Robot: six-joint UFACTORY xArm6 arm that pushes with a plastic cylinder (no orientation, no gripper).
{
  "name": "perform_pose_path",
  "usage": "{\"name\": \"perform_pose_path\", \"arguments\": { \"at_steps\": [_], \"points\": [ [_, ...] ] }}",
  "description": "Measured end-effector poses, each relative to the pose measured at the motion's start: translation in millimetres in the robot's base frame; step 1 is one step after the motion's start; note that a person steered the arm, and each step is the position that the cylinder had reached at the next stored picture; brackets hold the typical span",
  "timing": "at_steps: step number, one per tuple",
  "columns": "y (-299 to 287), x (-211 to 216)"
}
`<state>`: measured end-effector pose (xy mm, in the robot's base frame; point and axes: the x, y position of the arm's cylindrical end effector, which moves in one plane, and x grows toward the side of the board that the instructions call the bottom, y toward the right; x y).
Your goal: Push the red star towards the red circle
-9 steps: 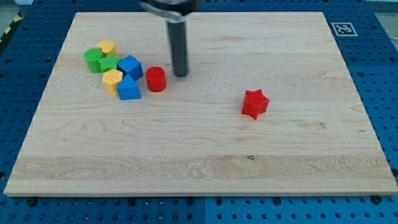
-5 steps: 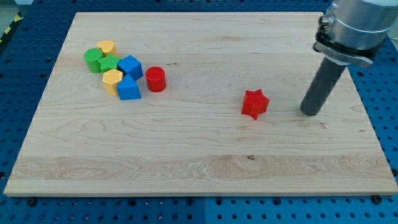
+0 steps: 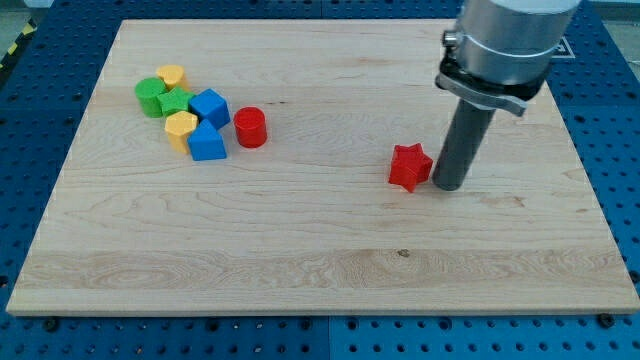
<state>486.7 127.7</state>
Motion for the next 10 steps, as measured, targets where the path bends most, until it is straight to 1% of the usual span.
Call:
{"name": "perform_pose_path", "arguments": {
  "at_steps": [2,4,5,7,8,9,10],
  "points": [
    [-44,-8],
    [-83,-30],
    [-93,-59],
    [-111,-132],
    [-111,-133],
    [-81,-131],
    [-45,-148]
  ]
}}
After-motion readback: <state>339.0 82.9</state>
